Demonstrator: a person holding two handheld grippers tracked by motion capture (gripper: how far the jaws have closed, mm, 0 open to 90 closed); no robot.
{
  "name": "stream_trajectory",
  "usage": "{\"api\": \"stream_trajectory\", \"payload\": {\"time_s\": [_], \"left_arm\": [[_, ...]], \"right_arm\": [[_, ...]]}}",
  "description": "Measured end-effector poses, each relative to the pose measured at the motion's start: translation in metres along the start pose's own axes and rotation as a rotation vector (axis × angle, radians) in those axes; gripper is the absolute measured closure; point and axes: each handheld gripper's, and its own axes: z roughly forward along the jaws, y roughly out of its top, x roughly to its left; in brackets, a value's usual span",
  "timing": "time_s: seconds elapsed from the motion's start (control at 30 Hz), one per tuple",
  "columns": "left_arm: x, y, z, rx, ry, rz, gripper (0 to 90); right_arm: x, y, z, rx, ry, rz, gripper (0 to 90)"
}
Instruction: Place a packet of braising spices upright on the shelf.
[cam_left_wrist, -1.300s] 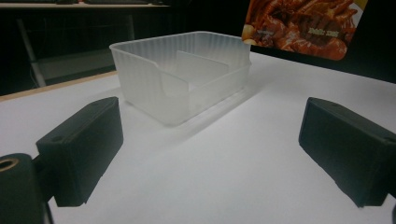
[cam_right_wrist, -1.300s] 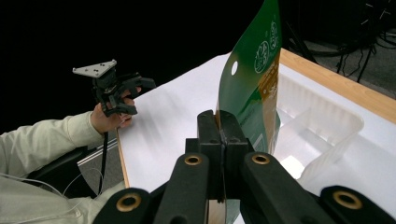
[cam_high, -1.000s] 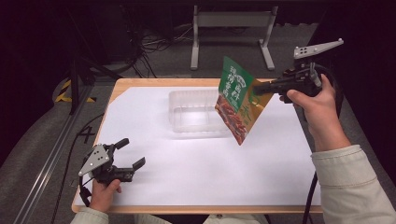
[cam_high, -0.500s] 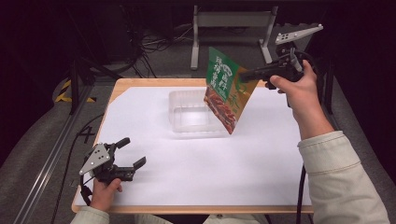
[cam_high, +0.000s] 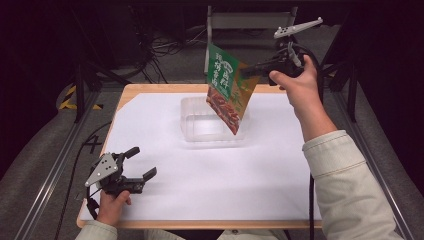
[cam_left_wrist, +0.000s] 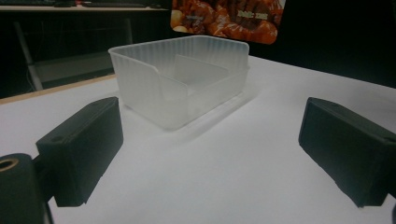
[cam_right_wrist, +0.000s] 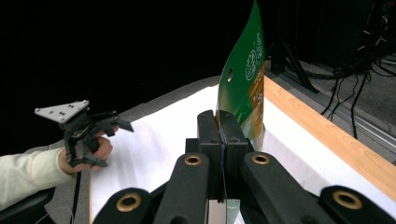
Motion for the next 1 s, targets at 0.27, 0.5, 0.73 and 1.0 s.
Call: {"api": "stream_trajectory", "payload": {"time_s": [0.27, 0.5, 0.73, 1.0], "left_arm": [[0.001, 0.0, -0.002, 0.0, 0.002, -0.001, 7.2], [0.001, 0.0, -0.003, -0.003, 0.002, 0.001, 7.1], [0.0, -0.001, -0.01, -0.006, 0.016, -0.006, 7.1], [-0.001, -0.003, -0.015, -0.009, 0.032, -0.005, 7.0]], "right_arm": [[-0.006, 0.006, 0.016, -0.015, -0.007, -0.007, 90.0], [-0.011, 0.012, 0.031, -0.028, -0.015, -0.014, 90.0], [-0.019, 0.013, 0.047, -0.027, -0.008, -0.018, 90.0], [-0.026, 0.011, 0.058, -0.014, -0.002, -0.013, 90.0]]}}
